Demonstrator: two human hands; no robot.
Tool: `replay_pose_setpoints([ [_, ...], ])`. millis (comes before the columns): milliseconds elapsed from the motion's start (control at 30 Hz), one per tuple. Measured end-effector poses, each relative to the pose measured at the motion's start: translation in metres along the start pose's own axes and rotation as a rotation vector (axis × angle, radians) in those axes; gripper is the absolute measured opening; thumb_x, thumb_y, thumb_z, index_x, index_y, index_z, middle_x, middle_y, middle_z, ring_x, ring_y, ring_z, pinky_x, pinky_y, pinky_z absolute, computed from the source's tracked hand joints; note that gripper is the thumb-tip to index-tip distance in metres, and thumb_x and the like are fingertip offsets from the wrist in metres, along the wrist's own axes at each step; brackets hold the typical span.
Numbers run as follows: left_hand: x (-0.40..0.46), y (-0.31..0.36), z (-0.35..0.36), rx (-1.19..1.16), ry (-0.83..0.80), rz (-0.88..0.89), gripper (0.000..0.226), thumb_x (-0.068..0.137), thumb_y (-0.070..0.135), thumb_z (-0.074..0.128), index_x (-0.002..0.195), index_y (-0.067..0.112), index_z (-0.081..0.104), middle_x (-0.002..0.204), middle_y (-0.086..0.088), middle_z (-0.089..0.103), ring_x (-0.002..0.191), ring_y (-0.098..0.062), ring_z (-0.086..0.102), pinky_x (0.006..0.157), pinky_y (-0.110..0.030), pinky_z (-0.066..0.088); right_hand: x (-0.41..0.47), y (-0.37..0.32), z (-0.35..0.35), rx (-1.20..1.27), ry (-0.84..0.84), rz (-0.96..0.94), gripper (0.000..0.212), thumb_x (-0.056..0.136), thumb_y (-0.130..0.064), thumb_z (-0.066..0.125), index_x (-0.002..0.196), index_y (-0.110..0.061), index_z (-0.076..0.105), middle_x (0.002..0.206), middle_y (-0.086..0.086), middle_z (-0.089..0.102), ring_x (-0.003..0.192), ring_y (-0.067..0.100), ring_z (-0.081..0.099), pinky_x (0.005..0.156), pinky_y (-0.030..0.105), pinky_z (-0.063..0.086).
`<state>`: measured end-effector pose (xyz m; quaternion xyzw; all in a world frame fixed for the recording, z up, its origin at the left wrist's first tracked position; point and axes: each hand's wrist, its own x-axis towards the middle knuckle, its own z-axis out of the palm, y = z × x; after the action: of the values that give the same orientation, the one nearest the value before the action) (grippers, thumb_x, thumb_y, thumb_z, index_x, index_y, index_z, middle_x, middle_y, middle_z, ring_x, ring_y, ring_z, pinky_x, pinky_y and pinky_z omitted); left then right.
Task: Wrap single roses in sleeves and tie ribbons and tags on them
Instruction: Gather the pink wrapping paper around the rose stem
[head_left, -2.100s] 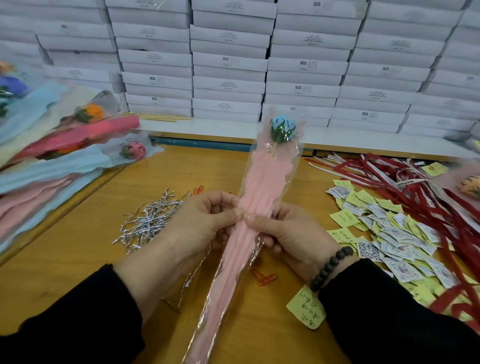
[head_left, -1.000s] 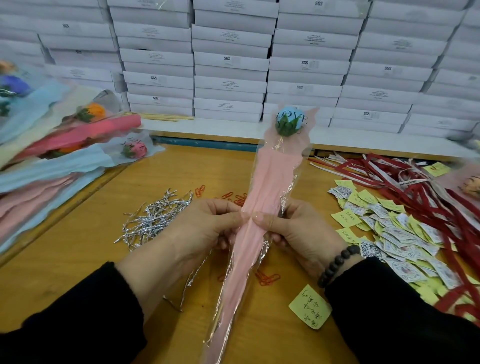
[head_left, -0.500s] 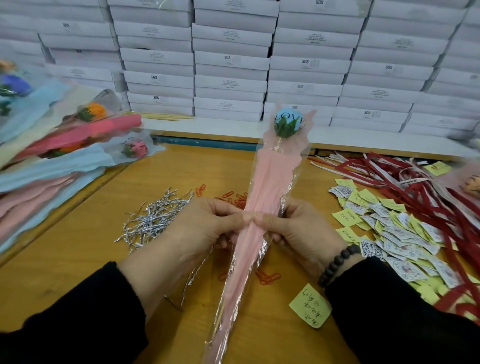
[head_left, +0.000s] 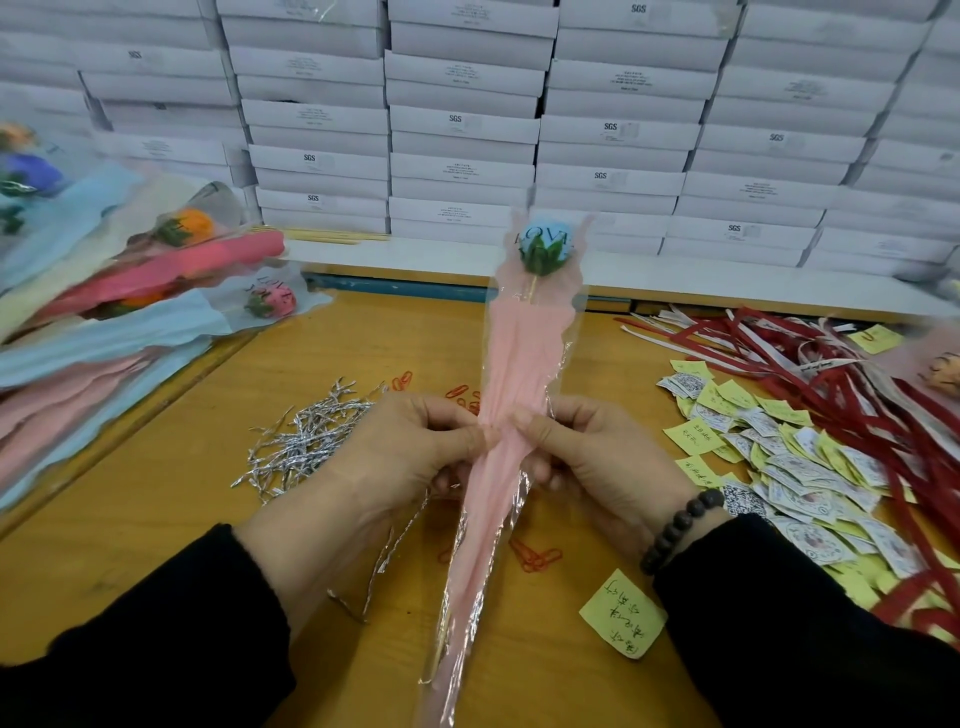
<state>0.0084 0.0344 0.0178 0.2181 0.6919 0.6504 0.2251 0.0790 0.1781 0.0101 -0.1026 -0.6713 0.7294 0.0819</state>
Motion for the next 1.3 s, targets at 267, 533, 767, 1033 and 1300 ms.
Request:
replay_pose_setpoints([
  [267,0.0020,-0.0023,-0.0036,0.009,0.031,0.004,0.019,0.077,0.004,0.069,0.058,0.007,0.068,0.050,-0.007,0.060,0.038,-0.009,0.050,0.037,-0.016,0.038,0.0002,-0.0034,-0.0032,0.002,0.015,0.039,0.011,0.082,-0.005,0.065,0.073,-0.007,0.060,0.056,0.003,0.061,0.039,0.005,0.050,0.037,0.014,0.038],
  [533,0.0004,-0.0013,-0.0021,0.048,0.021,0.008,0.014,0.079,0.005,0.068,0.065,0.005,0.067,0.049,-0.002,0.060,0.040,-0.006,0.050,0.040,-0.016,0.038,0.0005,-0.0001,-0.0004,0.033,0.013,0.080,0.007,0.083,-0.003,0.064,0.076,-0.003,0.061,0.052,0.005,0.058,0.039,0.006,0.051,0.037,0.013,0.040],
  [767,-0.0003,0.0000,-0.0024,0.037,0.044,-0.004,0.012,0.079,0.005,0.068,0.067,0.005,0.068,0.053,-0.005,0.062,0.044,-0.009,0.052,0.043,-0.019,0.040,-0.0008,-0.0006,0.0021,0.113,-0.023,0.103,0.002,0.082,0.002,0.062,0.084,0.001,0.062,0.060,0.008,0.062,0.045,0.007,0.056,0.043,0.014,0.047],
  [1033,-0.0011,0.0008,-0.0016,0.048,0.020,-0.019,0.012,0.080,0.004,0.066,0.069,0.001,0.066,0.049,0.000,0.061,0.041,-0.005,0.051,0.041,-0.015,0.039,-0.0017,0.0007,0.0041,0.065,0.021,0.078,0.007,0.081,0.003,0.063,0.086,-0.001,0.065,0.065,0.007,0.060,0.047,0.005,0.053,0.044,0.012,0.045],
  [1300,-0.0017,-0.0001,-0.0009,0.063,0.022,-0.013,0.013,0.080,0.004,0.066,0.067,0.002,0.066,0.048,0.000,0.060,0.041,-0.006,0.050,0.041,-0.015,0.038,-0.0009,-0.0012,0.0039,0.143,-0.005,0.096,0.007,0.081,0.006,0.060,0.087,0.001,0.060,0.060,0.008,0.062,0.048,0.009,0.058,0.047,0.014,0.050],
])
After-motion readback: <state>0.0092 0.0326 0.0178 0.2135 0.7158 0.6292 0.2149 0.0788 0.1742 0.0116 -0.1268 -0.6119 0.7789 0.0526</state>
